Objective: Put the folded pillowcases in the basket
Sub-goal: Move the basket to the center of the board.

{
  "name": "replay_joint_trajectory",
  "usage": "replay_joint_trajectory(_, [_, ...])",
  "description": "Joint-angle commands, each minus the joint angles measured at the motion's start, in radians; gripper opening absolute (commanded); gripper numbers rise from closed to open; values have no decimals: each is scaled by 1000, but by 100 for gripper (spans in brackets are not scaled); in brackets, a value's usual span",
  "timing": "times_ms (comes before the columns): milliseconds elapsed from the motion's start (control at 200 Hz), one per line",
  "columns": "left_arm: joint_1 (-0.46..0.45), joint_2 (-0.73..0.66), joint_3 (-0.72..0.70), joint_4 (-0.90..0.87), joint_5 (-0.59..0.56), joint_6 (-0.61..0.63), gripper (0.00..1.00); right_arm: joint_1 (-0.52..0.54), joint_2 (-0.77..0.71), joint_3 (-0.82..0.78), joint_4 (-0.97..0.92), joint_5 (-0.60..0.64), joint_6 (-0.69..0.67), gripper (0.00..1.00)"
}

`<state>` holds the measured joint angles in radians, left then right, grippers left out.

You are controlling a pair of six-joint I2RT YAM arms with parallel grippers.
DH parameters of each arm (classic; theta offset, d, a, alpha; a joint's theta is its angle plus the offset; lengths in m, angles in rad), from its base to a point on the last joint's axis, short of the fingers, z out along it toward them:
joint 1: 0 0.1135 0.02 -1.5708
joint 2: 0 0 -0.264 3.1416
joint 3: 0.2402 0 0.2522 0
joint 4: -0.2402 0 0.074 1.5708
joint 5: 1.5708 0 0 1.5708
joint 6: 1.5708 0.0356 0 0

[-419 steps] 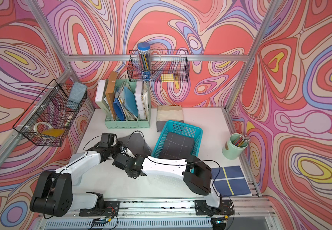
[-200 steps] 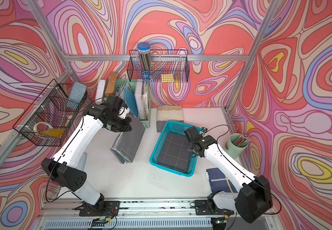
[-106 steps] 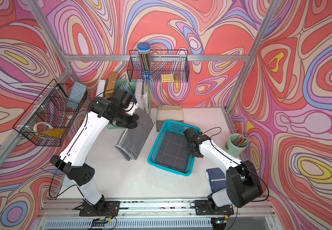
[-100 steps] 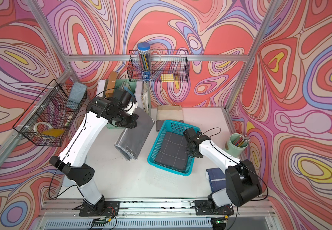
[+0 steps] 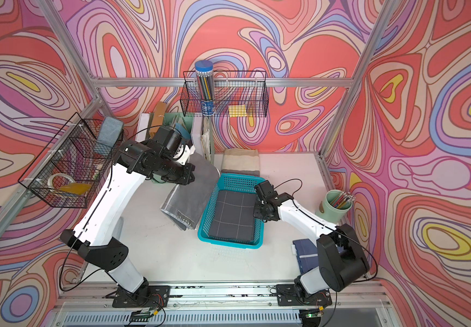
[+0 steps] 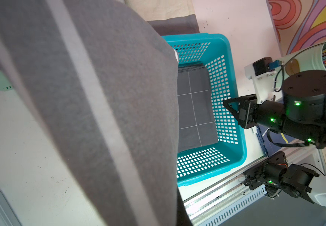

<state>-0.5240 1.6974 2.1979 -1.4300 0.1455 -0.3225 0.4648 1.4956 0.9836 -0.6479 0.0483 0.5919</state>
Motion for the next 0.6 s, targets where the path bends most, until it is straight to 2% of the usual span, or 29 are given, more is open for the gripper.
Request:
replay_joint_trajectory(0, [-4,-41,23,-7,58,-29,0,77,60,13,-6,-111,-3,8])
replay_joint_trajectory(195, [-8,-53,27,28,136,-94,0,138,109,44,30,-137,60,8])
replay_joint_trajectory(235, [-10,-57,20,42,150,-114,0,143,108,48,29,-138,75,14])
replay_joint_trajectory(275, [-14,-62,10,57,159,-132,0,145,108,64,2,-130,96,25])
replay_joint_trajectory(350, [-19,-80,-35,109,177,-176,0,144,67,80,-50,-100,121,30])
replay_joint_trajectory(431, [-30,-98,-93,171,184,-225,0,143,-38,84,-93,-14,164,39])
replay_joint_trajectory(596, [-67,-91,-173,293,224,-304,0,134,-241,143,-246,210,215,46])
